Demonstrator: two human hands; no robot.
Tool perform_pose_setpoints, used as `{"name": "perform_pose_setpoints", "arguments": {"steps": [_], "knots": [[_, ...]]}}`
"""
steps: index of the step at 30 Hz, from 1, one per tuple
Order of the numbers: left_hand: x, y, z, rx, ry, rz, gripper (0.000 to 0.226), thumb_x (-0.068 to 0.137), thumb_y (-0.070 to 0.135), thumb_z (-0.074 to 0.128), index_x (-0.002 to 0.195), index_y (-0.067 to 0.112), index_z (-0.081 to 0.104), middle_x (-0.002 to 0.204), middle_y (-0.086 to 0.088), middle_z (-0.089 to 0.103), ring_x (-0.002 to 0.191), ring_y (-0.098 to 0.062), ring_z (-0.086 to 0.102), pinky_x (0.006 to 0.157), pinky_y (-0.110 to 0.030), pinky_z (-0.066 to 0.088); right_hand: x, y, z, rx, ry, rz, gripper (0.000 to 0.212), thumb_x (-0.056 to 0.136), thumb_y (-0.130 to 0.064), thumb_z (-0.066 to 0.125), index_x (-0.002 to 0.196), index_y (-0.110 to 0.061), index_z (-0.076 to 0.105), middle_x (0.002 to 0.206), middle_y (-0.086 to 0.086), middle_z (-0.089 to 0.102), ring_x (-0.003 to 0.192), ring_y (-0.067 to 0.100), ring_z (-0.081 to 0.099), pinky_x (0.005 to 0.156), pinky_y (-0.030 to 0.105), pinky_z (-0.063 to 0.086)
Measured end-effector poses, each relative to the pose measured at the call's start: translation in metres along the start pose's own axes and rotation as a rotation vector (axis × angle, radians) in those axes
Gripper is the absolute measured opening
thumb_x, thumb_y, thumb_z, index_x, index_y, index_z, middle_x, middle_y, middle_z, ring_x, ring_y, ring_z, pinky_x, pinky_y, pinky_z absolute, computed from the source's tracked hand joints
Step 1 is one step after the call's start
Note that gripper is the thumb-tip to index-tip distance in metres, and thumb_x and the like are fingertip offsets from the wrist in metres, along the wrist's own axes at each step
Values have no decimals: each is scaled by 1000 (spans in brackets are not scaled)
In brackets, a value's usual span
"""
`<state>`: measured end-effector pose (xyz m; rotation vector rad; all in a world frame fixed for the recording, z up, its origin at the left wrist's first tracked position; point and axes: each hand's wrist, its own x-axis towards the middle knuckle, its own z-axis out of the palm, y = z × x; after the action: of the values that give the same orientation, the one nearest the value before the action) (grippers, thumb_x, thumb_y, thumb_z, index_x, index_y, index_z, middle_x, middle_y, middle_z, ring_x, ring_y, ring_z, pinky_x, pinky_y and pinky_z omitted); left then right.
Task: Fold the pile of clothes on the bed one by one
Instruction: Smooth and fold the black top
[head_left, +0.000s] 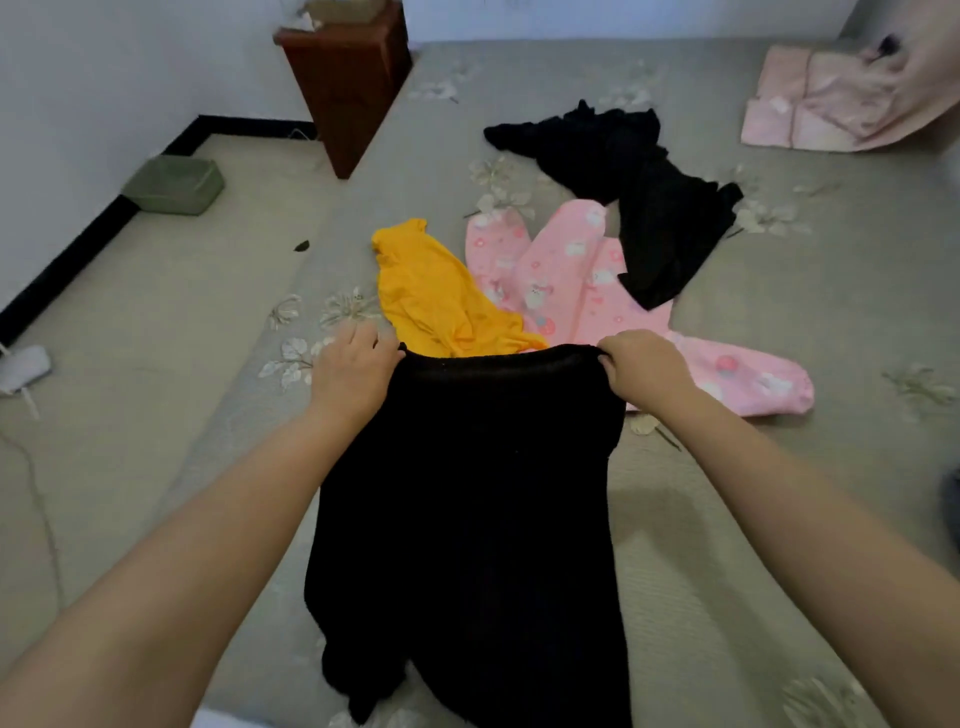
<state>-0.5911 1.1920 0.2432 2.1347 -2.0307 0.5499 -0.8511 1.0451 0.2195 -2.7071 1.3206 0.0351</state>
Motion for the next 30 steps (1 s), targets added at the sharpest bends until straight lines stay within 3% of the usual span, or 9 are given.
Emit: {"name": "perform_pose_setpoints", "arguments": {"steps": [4,9,11,12,15,17,22,27,30], "knots": [[36,-24,49,60,87,29,30,80,18,48,57,1,57,54,-14,50,45,-24,51,36,-22,33,57,21,6,20,83,33,25,92,-13,43,98,-1,64,100,20,62,95,35,55,69,34,39],[98,-50,112,-32,78,-13,21,80,9,55,64,-5,57,60,-19,53,53,-30,54,42,-31,40,122,32,26,27,214,199,23,91,-10,43,99,2,61,100,23,59,94,38,54,69,39,40],[111,-42,145,-174,-69,-200,19,86,7,55,94,-10,58,92,-29,56,85,-39,54,67,-46,41,128,17,56,146,169,317,29,92,-8,41,117,2,52,118,24,51,108,36,48,81,40,38],[109,-33,161,-203,-225,-285,32,92,13,50,115,-9,50,115,-31,48,107,-41,46,83,-47,35,127,7,76,207,127,339,38,93,-10,41,129,0,42,132,23,42,119,35,41,91,40,34],[69,-2,210,-210,-520,-237,55,97,27,38,143,4,19,150,-20,14,140,-31,11,110,-42,13,100,-30,139,246,-44,274,54,96,-21,41,144,-6,21,152,18,14,139,32,15,110,40,20],[20,21,229,-291,-553,-155,57,96,28,41,144,6,21,151,-18,15,142,-30,7,113,-44,10,63,-52,177,241,-91,235,54,93,-23,47,141,-5,29,150,21,19,140,34,15,110,45,25],[-117,59,234,-446,-713,-170,56,93,28,48,140,3,31,149,-21,23,141,-33,12,111,-40,3,-42,-80,233,186,-65,204,56,69,-15,78,119,0,58,129,30,49,118,47,47,91,60,37],[-206,64,220,-422,-878,-168,56,84,33,52,122,-9,52,129,-35,45,120,-52,41,96,-62,31,-131,-70,264,188,-202,349,52,76,-16,67,122,5,54,129,34,45,118,52,44,92,63,35],[-225,58,212,-434,-882,-225,76,79,51,38,132,-3,43,140,-33,31,132,-49,24,105,-57,13,-173,-60,269,202,-300,476,59,74,-12,75,123,8,51,130,39,40,119,56,40,92,63,36]]}}
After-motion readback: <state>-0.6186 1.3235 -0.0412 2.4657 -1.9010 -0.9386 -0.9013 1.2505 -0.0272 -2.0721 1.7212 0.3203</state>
